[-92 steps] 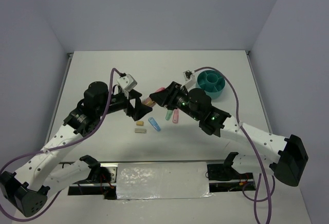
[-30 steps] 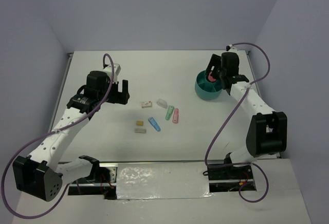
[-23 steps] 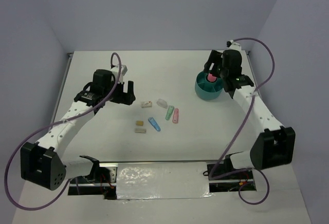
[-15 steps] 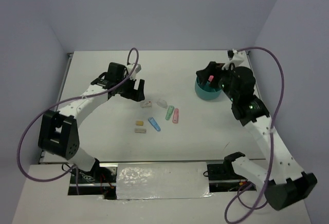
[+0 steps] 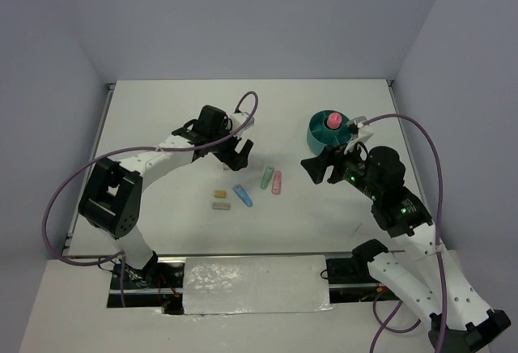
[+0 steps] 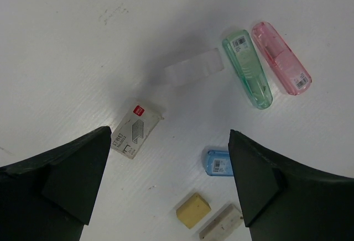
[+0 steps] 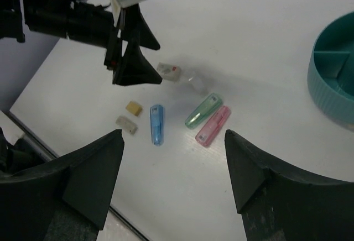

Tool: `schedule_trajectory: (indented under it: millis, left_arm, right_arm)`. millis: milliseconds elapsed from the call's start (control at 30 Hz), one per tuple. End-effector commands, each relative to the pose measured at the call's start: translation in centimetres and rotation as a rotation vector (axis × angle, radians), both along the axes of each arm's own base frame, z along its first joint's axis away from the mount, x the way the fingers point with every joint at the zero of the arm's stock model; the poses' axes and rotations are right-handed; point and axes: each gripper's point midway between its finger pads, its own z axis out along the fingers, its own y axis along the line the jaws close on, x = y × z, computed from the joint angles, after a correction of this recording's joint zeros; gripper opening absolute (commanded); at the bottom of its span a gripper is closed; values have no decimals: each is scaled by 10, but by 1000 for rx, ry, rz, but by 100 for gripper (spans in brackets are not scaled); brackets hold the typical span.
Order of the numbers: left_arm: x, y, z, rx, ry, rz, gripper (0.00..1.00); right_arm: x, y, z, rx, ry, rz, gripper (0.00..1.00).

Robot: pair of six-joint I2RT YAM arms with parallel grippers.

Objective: Sort the stationery into containers
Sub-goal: Pick up the stationery from the center of the board.

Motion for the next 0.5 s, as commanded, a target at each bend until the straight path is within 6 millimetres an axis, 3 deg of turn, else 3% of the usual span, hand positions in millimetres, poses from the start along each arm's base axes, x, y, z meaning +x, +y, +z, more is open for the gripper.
schedule_trajectory:
  millis: [0,67,167,267,333,433,467]
  left_arm:
    - [10,-12,13,-69,-56,-9,99]
    - [14,-7,11,-49,-39,43,99]
    - [34,12,38,-25,-67,243,99]
    - [46,65,66,30,-54,550,99]
    - [35,94,81,5,12,670,99]
    - [6,107,95,4,12,650,99]
    - [-2,108,98,5,3,622,99]
  right_arm:
    - [-7,10,-16,-1,6,68,80]
    - [-3,19,-33,-20,51,97,79]
    - [13,36,-55,-82,99,131,78]
    - [38,54,-72,-165,129,177,79]
    - [59,70,-84,-246,156,221,78]
    - [79,88,-102,-349,171,241,78]
    - [95,94,-112,-421,169,227,78]
